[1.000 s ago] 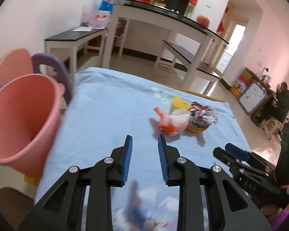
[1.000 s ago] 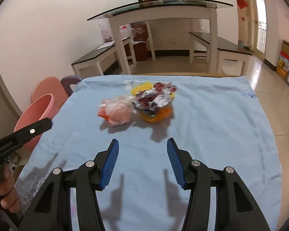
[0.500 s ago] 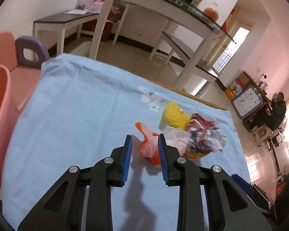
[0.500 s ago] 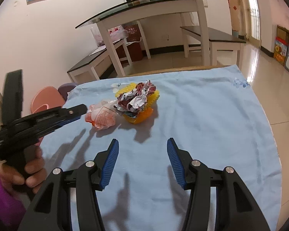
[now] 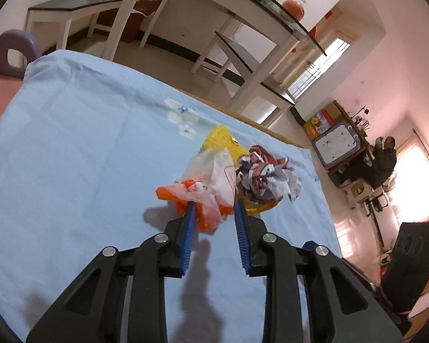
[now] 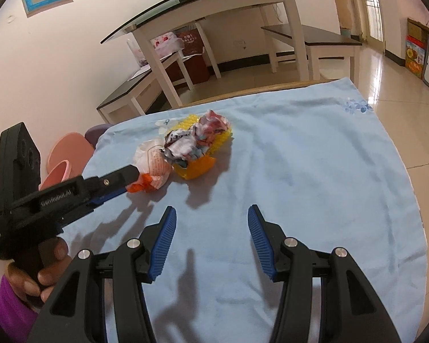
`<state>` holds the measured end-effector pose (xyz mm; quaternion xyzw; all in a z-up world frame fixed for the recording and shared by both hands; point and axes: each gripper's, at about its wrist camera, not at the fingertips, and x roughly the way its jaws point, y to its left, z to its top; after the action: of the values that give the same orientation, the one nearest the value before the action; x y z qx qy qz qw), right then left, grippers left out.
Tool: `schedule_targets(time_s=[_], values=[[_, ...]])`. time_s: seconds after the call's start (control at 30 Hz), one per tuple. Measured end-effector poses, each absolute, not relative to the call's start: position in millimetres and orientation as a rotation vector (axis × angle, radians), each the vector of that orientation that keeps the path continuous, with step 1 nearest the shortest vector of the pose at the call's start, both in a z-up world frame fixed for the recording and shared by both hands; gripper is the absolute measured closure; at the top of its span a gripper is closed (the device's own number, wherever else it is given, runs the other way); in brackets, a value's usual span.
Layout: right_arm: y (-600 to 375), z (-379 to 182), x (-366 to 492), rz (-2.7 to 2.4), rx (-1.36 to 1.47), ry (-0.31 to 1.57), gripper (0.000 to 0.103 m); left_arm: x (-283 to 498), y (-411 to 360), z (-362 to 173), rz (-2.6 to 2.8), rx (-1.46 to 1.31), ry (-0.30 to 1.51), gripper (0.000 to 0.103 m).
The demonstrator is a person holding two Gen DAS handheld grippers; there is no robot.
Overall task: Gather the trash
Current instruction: 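Grasp the orange-and-clear plastic bag with the left tool while the right tool grasps the red-white wrapper, then carry both items over the pink bucket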
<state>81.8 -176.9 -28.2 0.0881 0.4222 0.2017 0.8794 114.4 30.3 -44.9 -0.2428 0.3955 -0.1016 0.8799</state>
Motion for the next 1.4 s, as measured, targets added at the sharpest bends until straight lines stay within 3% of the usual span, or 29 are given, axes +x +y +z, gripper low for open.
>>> schedule_targets(time_s=[0.23,0.27,0.3,0.7,0.97,1.0,1.17,1.4], values=[[-180.1,-32.1,85.6,0.418,0.188,0.894,0.051,113.4,26.2,-48.8,-0.167,-0.445,0.807,0.076],[-179.8,-31.8,85.9,0.416,0.183,0.891,0.051,112.4,25.9,-48.3,-0.17,-0.437,0.802,0.077],[-180.0,-31.4,86.1,0.415,0.178,0.887,0.051,110.9,25.6,-47.8,-0.175,-0.429,0.797,0.088],[-188.6,-0.4,124.9,0.398,0.249,0.792,0.049,84.2,43.1,-31.1,-0.102,-0.397,0.744,0.09],[-166.3,-16.7,158.4,0.419,0.296,0.887,0.049,61.4,55.8,-26.5,-0.063,-0.394,0.727,0.09],[-164.6,-18.8,157.9,0.416,0.294,0.892,0.051,58.5,57.9,-25.8,-0.059,-0.397,0.724,0.09],[-157.0,-21.7,151.9,0.398,0.242,0.88,0.09,48.9,65.4,-23.6,-0.049,-0.401,0.716,0.09],[-165.8,-13.9,138.3,0.381,0.258,0.842,0.095,37.1,70.6,-17.3,-0.038,-0.398,0.689,0.09]])
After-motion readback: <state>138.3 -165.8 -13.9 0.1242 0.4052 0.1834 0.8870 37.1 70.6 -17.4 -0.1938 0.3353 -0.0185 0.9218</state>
